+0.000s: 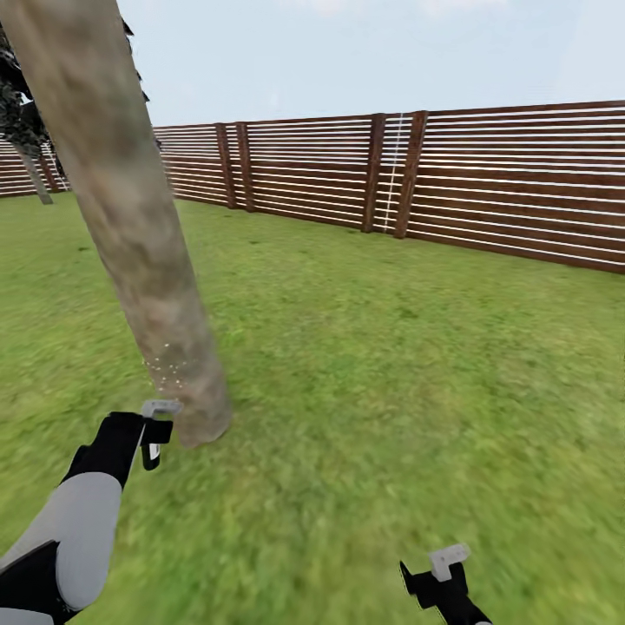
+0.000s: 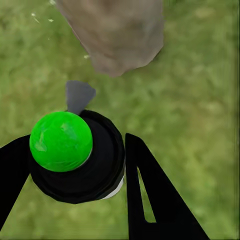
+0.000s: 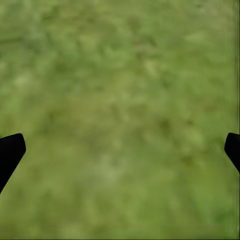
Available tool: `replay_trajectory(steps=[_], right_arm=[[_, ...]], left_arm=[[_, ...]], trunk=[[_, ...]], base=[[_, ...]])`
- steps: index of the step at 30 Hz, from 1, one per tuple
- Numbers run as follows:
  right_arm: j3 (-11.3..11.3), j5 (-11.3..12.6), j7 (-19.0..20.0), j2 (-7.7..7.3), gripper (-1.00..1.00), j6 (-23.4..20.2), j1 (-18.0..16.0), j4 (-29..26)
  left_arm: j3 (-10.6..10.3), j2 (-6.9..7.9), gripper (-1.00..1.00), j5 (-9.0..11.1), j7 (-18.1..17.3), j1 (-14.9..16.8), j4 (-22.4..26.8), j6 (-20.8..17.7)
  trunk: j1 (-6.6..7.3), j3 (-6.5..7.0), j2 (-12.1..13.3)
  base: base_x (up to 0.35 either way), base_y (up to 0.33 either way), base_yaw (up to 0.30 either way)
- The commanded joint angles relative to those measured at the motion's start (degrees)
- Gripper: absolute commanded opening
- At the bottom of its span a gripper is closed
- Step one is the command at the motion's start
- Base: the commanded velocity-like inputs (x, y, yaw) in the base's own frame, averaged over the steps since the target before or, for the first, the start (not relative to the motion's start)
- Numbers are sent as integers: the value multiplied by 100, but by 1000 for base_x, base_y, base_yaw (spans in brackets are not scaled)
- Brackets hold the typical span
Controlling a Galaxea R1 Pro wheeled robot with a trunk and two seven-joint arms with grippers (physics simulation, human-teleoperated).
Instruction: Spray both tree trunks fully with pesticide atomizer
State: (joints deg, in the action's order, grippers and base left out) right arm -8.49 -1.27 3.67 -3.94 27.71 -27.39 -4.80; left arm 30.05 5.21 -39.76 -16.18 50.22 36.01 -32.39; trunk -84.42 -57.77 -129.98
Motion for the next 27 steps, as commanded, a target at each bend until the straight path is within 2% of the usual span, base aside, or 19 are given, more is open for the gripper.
replay_trajectory(steps=[1, 3, 7, 18, 22, 27], right_arm=[[-3, -13, 11, -1, 100, 15, -3, 5], [-3, -14, 11, -1, 100, 15, -3, 5], [-3, -14, 11, -1, 100, 15, -3, 5], [-12, -14, 6, -1, 100, 15, -3, 6], [-12, -17, 10, -1, 100, 15, -3, 8], [-12, -23, 11, -1, 100, 15, -3, 14]], left_arm=[[27, -1, -100, 32, -52, 5, 19, -13], [32, 5, -100, 138, -52, 5, 35, -13], [36, 7, -100, 180, -47, 5, 74, -13], [218, 42, -100, 204, 104, 5, 142, -13], [216, 20, -100, 202, 122, 7, 143, -13], [199, 0, -100, 205, 351, 14, 143, -13]], trunk=[[0, -5, -2], [0, -5, -2], [0, -5, -2], [0, -5, -2], [0, -5, -2], [0, -5, -2]], base=[[109, -266, 0], [137, -265, 0], [160, -256, 23], [160, -250, 261], [28, -270, 278], [-81, -268, 151]])
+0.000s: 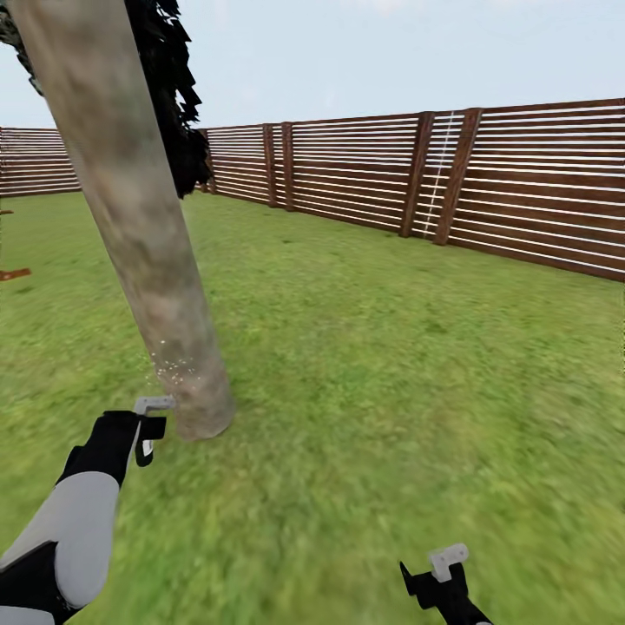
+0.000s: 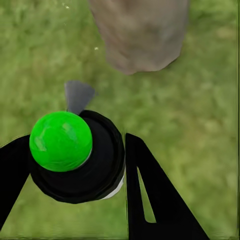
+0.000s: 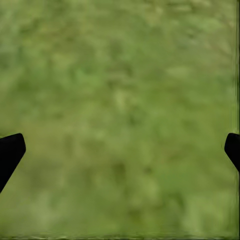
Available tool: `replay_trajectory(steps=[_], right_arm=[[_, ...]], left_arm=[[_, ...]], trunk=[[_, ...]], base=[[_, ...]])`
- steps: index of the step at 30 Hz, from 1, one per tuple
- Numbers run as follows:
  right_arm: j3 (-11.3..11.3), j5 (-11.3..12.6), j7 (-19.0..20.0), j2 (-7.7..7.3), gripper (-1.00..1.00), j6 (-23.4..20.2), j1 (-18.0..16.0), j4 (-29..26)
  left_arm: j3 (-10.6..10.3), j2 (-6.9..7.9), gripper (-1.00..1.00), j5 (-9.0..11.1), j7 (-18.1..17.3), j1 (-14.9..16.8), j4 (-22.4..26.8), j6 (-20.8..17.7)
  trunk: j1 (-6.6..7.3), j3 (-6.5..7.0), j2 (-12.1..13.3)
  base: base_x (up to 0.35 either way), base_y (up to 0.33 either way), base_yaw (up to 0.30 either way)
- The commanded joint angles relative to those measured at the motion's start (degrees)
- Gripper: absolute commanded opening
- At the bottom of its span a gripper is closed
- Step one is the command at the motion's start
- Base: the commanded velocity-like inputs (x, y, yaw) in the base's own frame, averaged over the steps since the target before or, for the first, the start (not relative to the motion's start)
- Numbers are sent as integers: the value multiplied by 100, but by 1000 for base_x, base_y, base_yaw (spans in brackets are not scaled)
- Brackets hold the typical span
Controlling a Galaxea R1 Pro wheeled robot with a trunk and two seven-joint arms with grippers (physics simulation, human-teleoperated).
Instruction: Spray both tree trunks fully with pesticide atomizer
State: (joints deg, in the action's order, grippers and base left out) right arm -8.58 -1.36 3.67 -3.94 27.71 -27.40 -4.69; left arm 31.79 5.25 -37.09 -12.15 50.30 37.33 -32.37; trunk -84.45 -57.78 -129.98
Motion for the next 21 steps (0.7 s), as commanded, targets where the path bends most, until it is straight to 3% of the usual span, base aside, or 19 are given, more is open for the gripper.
replay_trajectory(steps=[1, 7, 9, 14, 21], right_arm=[[-3, -13, 11, -2, 100, 15, -3, 3], [-3, -13, 11, -2, 100, 15, -3, 3], [-3, -13, 11, 0, 100, 15, -3, 3], [-3, -13, 11, -2, 100, 15, -3, 4], [-3, -13, 9, 5, 100, 17, -3, 2]], left_arm=[[23, -6, -100, -61, -47, 10, 11, -15], [19, -3, -100, -68, -38, -6, -79, -1], [20, 1, -100, -63, -18, -204, -206, 136], [43, 11, -100, -64, 129, -346, -711, 341], [65, 3, -100, -61, 196, -466, -706, 430]], trunk=[[3, -5, -2], [3, -5, -2], [3, -5, -2], [3, -5, -2], [3, -5, -2]], base=[[-188, -241, 13], [-67, -67, 2], [-3, -3, 3], [2, 0, 212], [254, -66, 61]])
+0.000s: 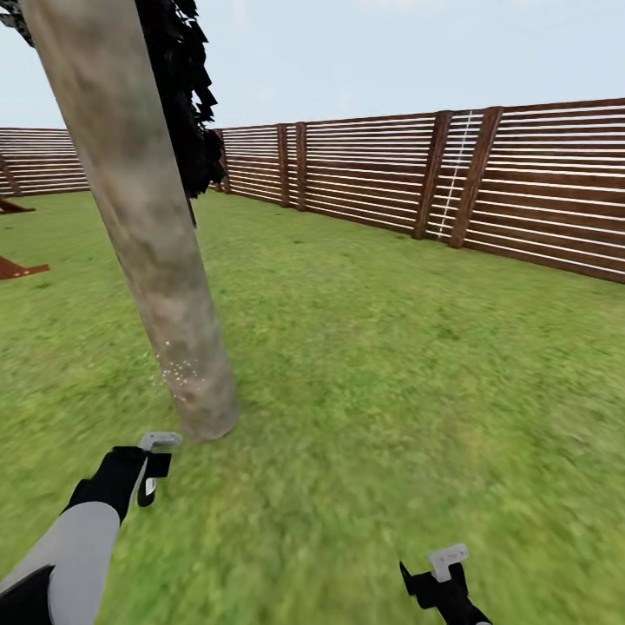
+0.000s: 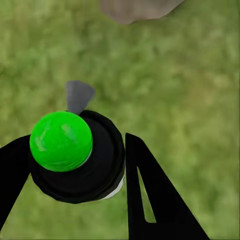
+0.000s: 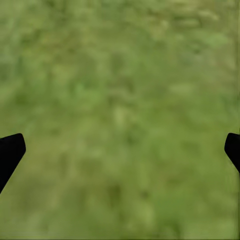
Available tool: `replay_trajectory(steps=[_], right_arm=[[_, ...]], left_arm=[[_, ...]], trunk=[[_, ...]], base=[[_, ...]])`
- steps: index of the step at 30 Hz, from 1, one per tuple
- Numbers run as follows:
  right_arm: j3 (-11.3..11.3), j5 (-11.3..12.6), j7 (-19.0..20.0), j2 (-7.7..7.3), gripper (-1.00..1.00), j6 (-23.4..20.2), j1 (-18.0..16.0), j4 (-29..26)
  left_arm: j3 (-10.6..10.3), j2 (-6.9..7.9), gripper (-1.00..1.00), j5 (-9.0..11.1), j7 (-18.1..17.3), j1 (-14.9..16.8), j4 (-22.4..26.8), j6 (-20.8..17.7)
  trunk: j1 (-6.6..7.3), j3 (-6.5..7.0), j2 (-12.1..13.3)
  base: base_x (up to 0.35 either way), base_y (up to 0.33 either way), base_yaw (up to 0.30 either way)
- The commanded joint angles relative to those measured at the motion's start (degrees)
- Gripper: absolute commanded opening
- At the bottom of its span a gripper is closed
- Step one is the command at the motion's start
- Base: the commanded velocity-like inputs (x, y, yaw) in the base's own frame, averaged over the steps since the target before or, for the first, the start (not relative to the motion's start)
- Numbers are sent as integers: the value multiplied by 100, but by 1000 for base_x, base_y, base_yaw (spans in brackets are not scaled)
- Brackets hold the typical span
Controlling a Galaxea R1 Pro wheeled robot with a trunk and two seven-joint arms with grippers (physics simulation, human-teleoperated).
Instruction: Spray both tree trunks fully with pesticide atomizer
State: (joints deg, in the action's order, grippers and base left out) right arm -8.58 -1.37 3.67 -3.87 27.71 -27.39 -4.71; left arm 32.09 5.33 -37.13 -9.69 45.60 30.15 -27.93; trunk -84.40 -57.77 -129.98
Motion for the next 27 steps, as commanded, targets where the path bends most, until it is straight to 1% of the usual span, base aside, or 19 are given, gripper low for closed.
replay_trajectory(steps=[1, 3, 5, 14, 17, 18, 19, 20, 22, 24, 25, 27], right_arm=[[-3, -13, 4, -5, 100, 17, -3, 0], [-3, -13, -11, -8, 100, 19, -3, -3], [-3, -13, -14, -8, 100, 16, -3, 1], [-3, -13, -15, -9, 100, 15, -3, 6], [-3, -13, -13, -9, 100, 15, -3, 6], [-3, -13, -15, -9, 100, 16, -3, 6], [-3, -13, -15, -9, 100, 16, -3, 6], [-3, -13, -15, -9, 100, 19, -3, 6], [-3, -13, -15, -9, 100, 18, -3, 5], [-3, -13, -15, -9, 100, 17, -3, 5], [-3, -13, -15, -9, 100, 16, -3, 4], [-3, -13, -15, -9, 100, 16, -3, 5]], left_arm=[[39, -10, -100, -58, 15, 3, 19, -8], [28, -19, -100, -54, 151, 2, 24, -4], [36, -18, -100, -56, 196, 2, 26, -2], [26, -75, -100, -67, 208, -14, -8, 13], [39, -47, -100, -69, 205, -149, -29, 38], [243, -4, -100, -78, 214, -308, -40, 342], [394, 1, -100, -77, 239, -407, -45, 455], [450, -6, -100, -71, 256, -444, -49, 498], [493, -40, -100, -60, 269, -469, -52, 528], [511, -147, -100, -54, 275, -480, -67, 541], [519, -222, -100, -56, 279, -481, -64, 542], [534, -273, -100, -57, 280, -481, -61, 542]], trunk=[[-2, -5, -2], [-2, -5, -2], [-2, -5, -2], [-2, -5, -2], [-2, -5, -2], [-2, -5, -2], [-2, -5, -2], [-2, -5, -2], [-2, -5, -2], [-2, -5, -2], [-2, -5, -2], [-2, -5, -2]], base=[[310, -78, 1], [310, -77, 0], [310, -78, 0], [317, -52, 0], [335, -1, 0], [336, 0, 0], [336, 0, 0], [336, 0, 0], [336, 0, 30], [336, 0, 221], [336, 0, 258], [336, 0, 268]])
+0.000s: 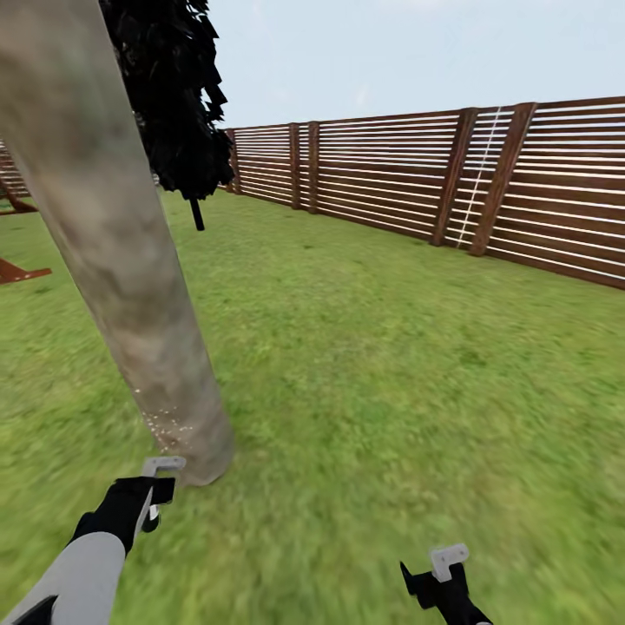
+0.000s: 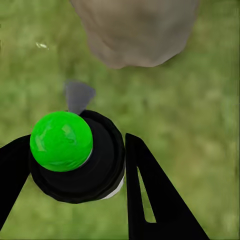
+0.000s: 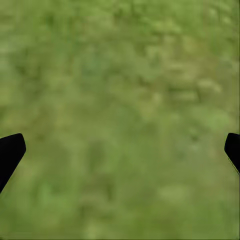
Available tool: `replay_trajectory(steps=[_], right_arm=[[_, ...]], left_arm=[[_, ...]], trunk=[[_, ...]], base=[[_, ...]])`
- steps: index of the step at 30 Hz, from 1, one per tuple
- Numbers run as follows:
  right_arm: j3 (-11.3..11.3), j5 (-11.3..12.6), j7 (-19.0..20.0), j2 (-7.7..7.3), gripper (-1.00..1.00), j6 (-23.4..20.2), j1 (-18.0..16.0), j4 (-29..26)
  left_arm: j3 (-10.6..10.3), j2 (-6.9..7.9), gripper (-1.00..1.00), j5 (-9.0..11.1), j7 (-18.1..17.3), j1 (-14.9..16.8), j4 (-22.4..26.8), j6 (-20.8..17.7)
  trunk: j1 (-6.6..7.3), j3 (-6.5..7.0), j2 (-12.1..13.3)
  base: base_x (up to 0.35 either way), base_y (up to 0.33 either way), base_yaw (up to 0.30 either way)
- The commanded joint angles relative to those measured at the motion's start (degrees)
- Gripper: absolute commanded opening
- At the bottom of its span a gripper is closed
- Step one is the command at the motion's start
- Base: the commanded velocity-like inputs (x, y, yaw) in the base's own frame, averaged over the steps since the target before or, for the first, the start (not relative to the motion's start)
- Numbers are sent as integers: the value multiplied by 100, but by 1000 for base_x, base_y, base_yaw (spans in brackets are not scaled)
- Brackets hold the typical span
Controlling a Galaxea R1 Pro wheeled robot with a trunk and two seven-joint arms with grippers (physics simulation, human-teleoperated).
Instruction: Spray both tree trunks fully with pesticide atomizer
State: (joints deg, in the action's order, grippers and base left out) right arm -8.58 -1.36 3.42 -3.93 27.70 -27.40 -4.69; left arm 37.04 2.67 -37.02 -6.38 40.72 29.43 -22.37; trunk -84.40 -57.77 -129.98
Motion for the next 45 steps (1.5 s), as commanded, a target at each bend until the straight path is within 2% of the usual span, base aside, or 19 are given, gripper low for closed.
replay_trajectory(steps=[1, 7, 11, 15, 19, 25, 28, 37, 42, 45], right_arm=[[-3, -13, 9, -2, 100, 18, -2, 3], [-3, -13, 9, -2, 100, 20, -2, 4], [-3, -13, 9, -2, 100, 18, -2, 4], [-3, -13, 9, -2, 100, 17, -2, 4], [-3, -13, 9, -2, 100, 17, -2, 4], [-3, -13, 9, -2, 100, 24, -2, 2], [-3, -13, 9, -2, 100, 25, -2, 3], [-3, -13, 9, -2, 100, 22, -2, 4], [-3, -13, 9, -2, 100, 23, -2, 3], [-3, -13, 7, -2, 100, 23, -2, 3]], left_arm=[[44, -8, -100, -68, -51, 6, 25, -13], [94, 89, -100, -77, -51, 0, 86, -13], [112, 23, -100, -68, -52, -3, 89, -5], [116, 19, -100, -68, -52, -2, 86, -4], [111, 14, -100, -67, -56, -3, 84, -4], [108, -5, -100, -65, -54, -3, 93, 18], [110, -27, -100, -68, -48, -3, 44, 210], [75, -41, -100, -68, -55, -1, 99, 267], [42, -123, -100, -76, -104, 97, 136, 274], [39, -140, -100, -85, -132, 369, 142, 257]], trunk=[[-3, -5, -2], [-3, -5, -2], [-3, -5, -2], [-3, -5, -2], [-3, -5, -2], [-3, -5, -2], [-3, -5, -2], [-3, -5, -2], [-3, -5, -2], [-3, -5, -2]], base=[[336, 0, 276], [336, -18, 112], [320, -98, 43], [231, -172, 255], [-180, -212, 237], [-61, -131, 11], [-1, -259, 59], [-114, -228, 259], [-330, -16, 113], [-336, 0, 2]])
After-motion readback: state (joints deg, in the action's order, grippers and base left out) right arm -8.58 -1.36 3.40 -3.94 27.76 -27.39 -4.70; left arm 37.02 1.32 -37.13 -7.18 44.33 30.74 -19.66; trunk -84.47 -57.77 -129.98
